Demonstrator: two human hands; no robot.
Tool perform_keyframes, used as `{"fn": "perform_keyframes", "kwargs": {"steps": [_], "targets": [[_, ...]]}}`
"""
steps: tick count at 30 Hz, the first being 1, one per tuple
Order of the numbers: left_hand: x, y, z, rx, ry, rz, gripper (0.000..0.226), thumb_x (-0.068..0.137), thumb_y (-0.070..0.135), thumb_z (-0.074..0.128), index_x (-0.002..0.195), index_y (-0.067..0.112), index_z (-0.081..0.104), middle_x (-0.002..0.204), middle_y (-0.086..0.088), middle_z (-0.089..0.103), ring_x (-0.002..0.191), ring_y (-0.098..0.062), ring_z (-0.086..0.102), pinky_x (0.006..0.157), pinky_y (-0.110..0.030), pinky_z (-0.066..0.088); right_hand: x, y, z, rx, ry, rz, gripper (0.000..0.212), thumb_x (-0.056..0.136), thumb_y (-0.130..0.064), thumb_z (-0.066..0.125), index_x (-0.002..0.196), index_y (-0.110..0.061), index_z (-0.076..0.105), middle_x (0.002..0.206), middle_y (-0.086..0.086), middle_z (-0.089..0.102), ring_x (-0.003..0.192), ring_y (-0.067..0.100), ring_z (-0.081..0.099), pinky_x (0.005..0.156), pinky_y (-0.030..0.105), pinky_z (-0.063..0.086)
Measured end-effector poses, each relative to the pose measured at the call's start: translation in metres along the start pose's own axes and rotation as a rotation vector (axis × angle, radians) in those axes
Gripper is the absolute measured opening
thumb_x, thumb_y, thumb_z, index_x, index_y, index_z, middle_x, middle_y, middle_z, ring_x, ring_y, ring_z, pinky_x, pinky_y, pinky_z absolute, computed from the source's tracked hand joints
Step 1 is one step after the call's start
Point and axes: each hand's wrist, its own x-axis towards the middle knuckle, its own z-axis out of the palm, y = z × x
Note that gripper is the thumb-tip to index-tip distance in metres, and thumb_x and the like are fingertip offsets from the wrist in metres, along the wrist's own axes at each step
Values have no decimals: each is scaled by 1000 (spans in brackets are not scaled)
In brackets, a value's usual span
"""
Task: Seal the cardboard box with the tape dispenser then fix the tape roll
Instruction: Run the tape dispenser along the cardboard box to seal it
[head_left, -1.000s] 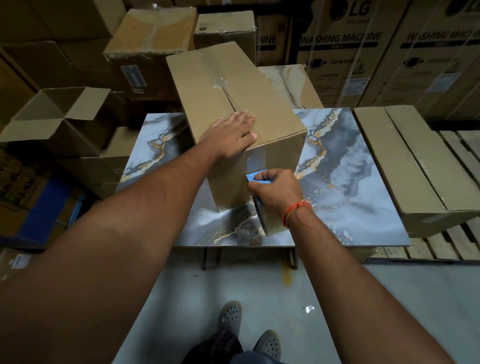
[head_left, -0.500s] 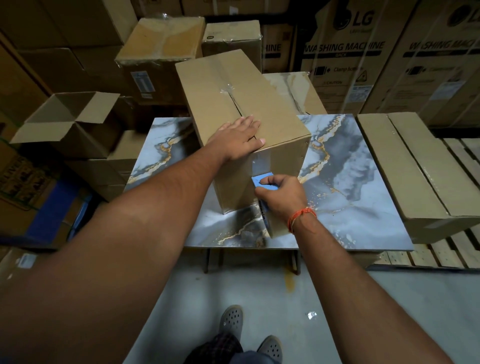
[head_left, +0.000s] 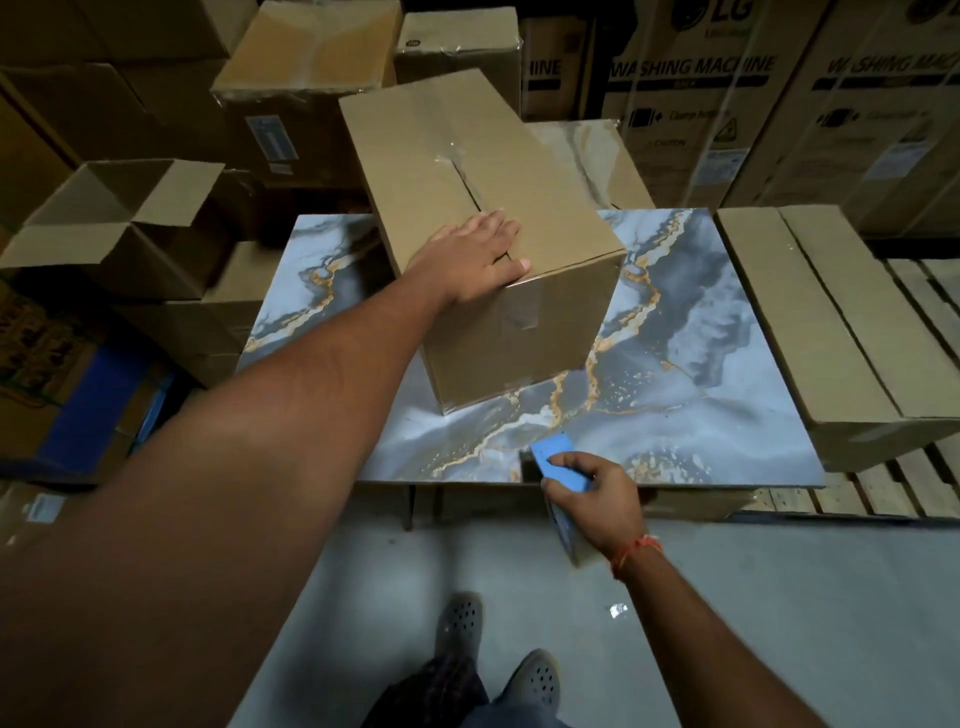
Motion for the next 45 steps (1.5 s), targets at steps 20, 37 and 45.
{"fn": "perform_keyframes", "kwargs": {"steps": [20, 37, 45], "targets": [[-52, 8, 45, 1032, 312, 488, 91, 103, 54, 25, 159, -7, -12, 172, -22, -6, 160, -36, -1, 129, -48, 0, -14, -17, 2, 366, 213, -293, 28, 81, -11, 82, 107, -19, 77, 111, -8, 74, 100, -14, 66, 81, 4, 48], [-46, 5, 109, 992, 12, 515, 83, 105, 51, 22, 161, -1, -11, 170, -18, -17, 160, -31, -13, 128, -45, -11, -4, -31, -15, 369, 252, -323, 29, 81, -11, 83, 108, -17, 76, 115, -5, 76, 107, -5, 67, 87, 5, 47], [-75, 67, 94, -311, 230, 48, 33, 100, 31, 55, 127, 19, 71, 132, -1, 71, 116, -19, 68, 101, -32, 49, -3, -53, -32, 445, 277, -370, 33, 80, -9, 84, 111, -16, 76, 116, -7, 76, 112, 8, 70, 100, 36, 57]]}}
